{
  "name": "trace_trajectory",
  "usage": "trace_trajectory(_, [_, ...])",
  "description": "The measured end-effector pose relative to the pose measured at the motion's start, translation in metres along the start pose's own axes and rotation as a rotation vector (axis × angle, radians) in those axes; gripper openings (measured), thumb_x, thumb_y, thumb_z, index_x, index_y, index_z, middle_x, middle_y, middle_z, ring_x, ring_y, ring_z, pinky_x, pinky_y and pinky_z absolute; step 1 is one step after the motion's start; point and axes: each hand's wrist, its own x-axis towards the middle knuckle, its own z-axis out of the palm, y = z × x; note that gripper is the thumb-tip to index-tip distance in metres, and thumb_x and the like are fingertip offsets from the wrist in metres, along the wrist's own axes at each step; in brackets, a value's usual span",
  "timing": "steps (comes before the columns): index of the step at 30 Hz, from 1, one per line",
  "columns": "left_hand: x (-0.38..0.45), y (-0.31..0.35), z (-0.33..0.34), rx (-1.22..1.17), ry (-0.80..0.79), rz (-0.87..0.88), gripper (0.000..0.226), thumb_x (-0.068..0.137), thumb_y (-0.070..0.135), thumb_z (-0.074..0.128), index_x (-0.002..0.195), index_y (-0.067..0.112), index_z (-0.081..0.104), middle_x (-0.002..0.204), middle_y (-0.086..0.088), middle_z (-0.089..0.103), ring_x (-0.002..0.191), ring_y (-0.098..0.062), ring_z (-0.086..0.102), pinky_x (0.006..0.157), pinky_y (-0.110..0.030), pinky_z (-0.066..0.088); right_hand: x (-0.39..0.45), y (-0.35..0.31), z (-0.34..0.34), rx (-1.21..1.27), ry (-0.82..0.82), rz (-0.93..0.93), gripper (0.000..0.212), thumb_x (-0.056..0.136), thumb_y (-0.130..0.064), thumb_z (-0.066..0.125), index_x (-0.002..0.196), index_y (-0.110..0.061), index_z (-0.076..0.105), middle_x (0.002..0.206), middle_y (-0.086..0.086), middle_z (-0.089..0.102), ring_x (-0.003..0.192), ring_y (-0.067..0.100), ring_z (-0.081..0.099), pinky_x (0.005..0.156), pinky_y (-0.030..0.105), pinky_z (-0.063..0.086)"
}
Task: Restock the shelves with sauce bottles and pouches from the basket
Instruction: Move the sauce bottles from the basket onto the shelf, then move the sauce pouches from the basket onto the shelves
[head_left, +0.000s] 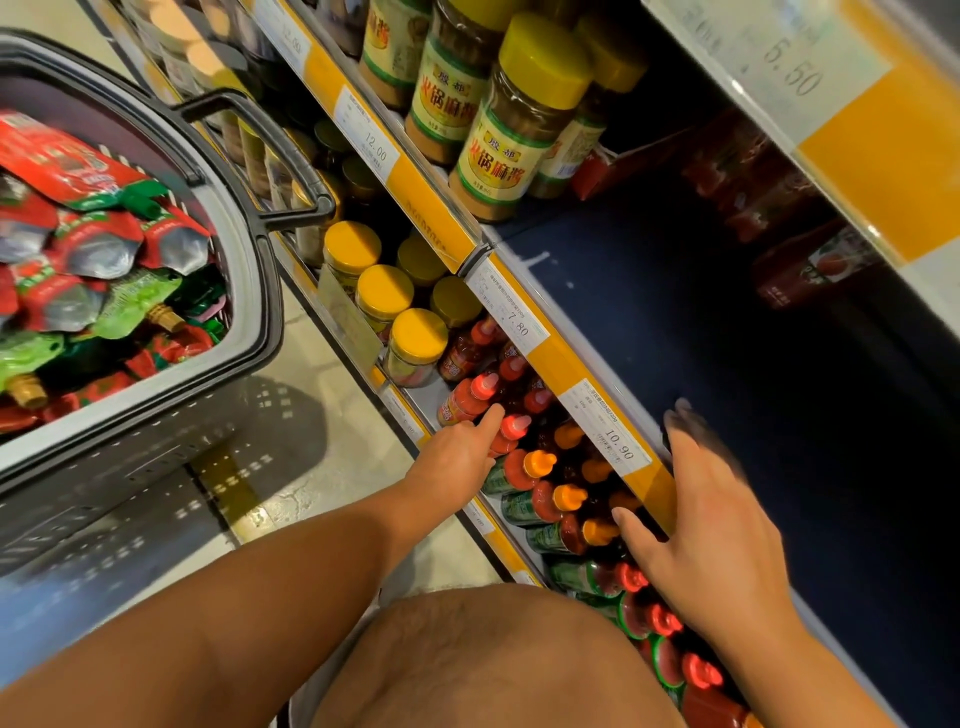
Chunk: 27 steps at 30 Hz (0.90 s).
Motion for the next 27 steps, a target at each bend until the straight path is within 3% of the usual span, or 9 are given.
trace_trajectory(3, [-0.013,-0.002,-0.008,-0.067,0.051,0.034,0.079,0.098,0.025,0.066,0.160,0.020,0.017,0.095,-0.008,0.063,0.082,-0.031,0.064,0.070,-0.048,0.056,0.001,0.000,0.000,-0.005,-0.007,0.000,0.109,0.073,-0.059,0.079,0.160,-0.030,0.021,0.169,-0.011,0.020,0.151,0.016,0.032,0.102,0.044,0.052])
trace_trajectory(5, [-0.027,-0.005,-0.017,-0.143,0.105,0.043,0.077,0.097,0.027,0.067,0.158,0.023,0.021,0.091,-0.005,0.063,0.079,-0.030,0.064,0.066,-0.045,0.055,0.000,0.002,0.002,-0.006,-0.010,0.000,0.110,0.073,-0.058,0.080,0.160,-0.030,0.020,0.169,-0.010,0.020,0.150,0.016,0.033,0.102,0.043,0.052])
trace_trajectory(7, [-0.044,-0.012,-0.028,-0.190,0.129,0.039,0.065,0.097,0.031,0.067,0.150,0.026,0.029,0.085,-0.004,0.066,0.076,-0.031,0.065,0.062,-0.046,0.056,0.000,0.004,0.003,-0.006,-0.008,-0.001,0.110,0.072,-0.058,0.080,0.160,-0.031,0.021,0.169,-0.010,0.021,0.150,0.016,0.033,0.104,0.042,0.051])
trace_trajectory(10, [-0.076,-0.026,-0.054,-0.238,0.111,-0.016,0.046,0.100,0.038,0.061,0.140,0.029,0.041,0.088,0.001,0.071,0.080,-0.025,0.067,0.069,-0.048,0.056,0.001,0.009,0.005,0.003,-0.022,-0.018,0.108,0.072,-0.057,0.079,0.159,-0.032,0.022,0.169,-0.011,0.021,0.150,0.015,0.033,0.106,0.041,0.049])
trace_trajectory(15, [-0.146,-0.050,-0.134,-0.453,0.137,-0.051,0.025,0.101,0.030,0.063,0.125,0.031,0.058,0.082,0.006,0.071,0.075,-0.009,0.068,0.074,-0.042,0.057,0.000,0.007,0.004,0.027,-0.053,-0.003,0.108,0.072,-0.056,0.080,0.158,-0.027,0.023,0.168,-0.003,0.025,0.146,0.022,0.039,0.106,0.040,0.049])
trace_trajectory(17, [-0.181,-0.055,-0.173,-0.509,0.213,-0.045,0.020,0.102,0.025,0.063,0.120,0.034,0.061,0.085,0.005,0.072,0.080,-0.007,0.072,0.073,-0.032,0.059,-0.002,0.001,0.000,0.034,-0.067,0.020,0.106,0.072,-0.056,0.079,0.157,-0.025,0.024,0.165,0.001,0.033,0.142,0.024,0.045,0.105,0.040,0.050])
trace_trajectory(21, [-0.256,-0.067,-0.244,-0.550,0.421,-0.041,0.021,0.102,0.019,0.063,0.114,0.036,0.066,0.085,0.009,0.074,0.080,-0.007,0.075,0.070,-0.013,0.053,-0.003,-0.007,-0.018,0.097,-0.153,0.052,0.105,0.074,-0.054,0.079,0.157,-0.019,0.026,0.167,0.005,0.027,0.142,0.028,0.045,0.108,0.040,0.047])
trace_trajectory(24, [-0.305,-0.088,-0.283,-0.594,0.534,-0.068,0.023,0.103,0.018,0.063,0.113,0.037,0.068,0.088,0.001,0.075,0.084,-0.017,0.076,0.075,-0.024,0.060,-0.001,-0.013,-0.039,0.142,-0.262,0.107,0.098,0.078,-0.052,0.079,0.155,-0.013,0.033,0.160,0.010,0.039,0.134,0.029,0.051,0.104,0.038,0.047])
trace_trajectory(27, [-0.335,-0.127,-0.313,-0.589,0.664,-0.157,0.022,0.103,0.019,0.063,0.112,0.038,0.069,0.088,-0.001,0.076,0.082,-0.016,0.076,0.073,-0.030,0.062,0.003,-0.035,-0.055,0.152,-0.283,0.112,0.092,0.083,-0.044,0.078,0.156,-0.011,0.033,0.157,0.012,0.043,0.136,0.031,0.049,0.106,0.041,0.045])
